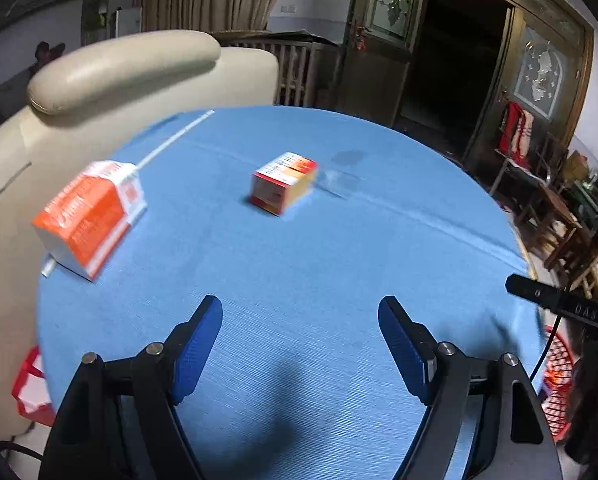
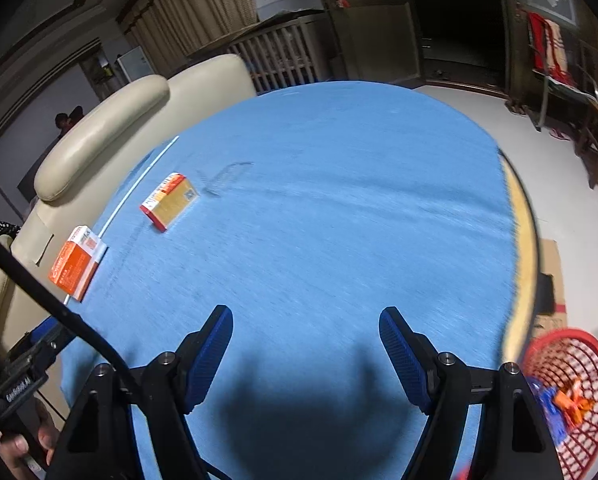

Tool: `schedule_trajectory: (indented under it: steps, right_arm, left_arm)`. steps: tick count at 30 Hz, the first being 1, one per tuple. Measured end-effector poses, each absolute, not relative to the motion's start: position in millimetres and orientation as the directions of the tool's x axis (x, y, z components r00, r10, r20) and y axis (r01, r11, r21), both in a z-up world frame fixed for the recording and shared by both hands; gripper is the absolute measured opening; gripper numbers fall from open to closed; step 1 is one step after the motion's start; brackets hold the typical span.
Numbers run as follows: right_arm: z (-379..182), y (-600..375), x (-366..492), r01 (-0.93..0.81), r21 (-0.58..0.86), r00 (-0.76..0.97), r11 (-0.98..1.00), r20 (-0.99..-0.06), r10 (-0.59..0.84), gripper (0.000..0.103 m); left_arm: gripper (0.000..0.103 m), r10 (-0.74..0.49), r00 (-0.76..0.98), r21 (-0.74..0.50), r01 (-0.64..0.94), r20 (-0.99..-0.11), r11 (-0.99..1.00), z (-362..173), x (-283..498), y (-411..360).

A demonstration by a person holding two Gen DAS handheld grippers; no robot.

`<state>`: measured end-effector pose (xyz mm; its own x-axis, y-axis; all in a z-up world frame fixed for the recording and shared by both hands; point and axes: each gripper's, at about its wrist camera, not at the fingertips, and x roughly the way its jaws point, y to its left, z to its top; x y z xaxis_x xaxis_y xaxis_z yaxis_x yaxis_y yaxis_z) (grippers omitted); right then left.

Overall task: Collect trash
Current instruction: 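Move both tools back over the table toward the remaining boxes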

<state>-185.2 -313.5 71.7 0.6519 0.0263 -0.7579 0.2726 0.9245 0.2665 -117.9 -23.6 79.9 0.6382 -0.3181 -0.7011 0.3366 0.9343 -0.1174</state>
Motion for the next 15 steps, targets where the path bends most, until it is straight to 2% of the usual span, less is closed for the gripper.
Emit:
schedule_trajectory:
  steps: [8, 15]
  right_arm:
    - [72, -271, -117, 0.214, 0.275, 0.644, 0.937, -0.761, 0.076, 0.079]
    - [58, -258, -77, 0.231, 0.290, 0.614, 0.929, -0.784, 0.093, 0.079]
  left_arm:
    - [0.081, -0.252, 0.632, -0.106, 0.260, -0.732, 0.960, 70, -74, 18]
    - [0.081, -0.215, 0.621, -0.100, 0.216, -0.754, 0.971, 55, -46, 37]
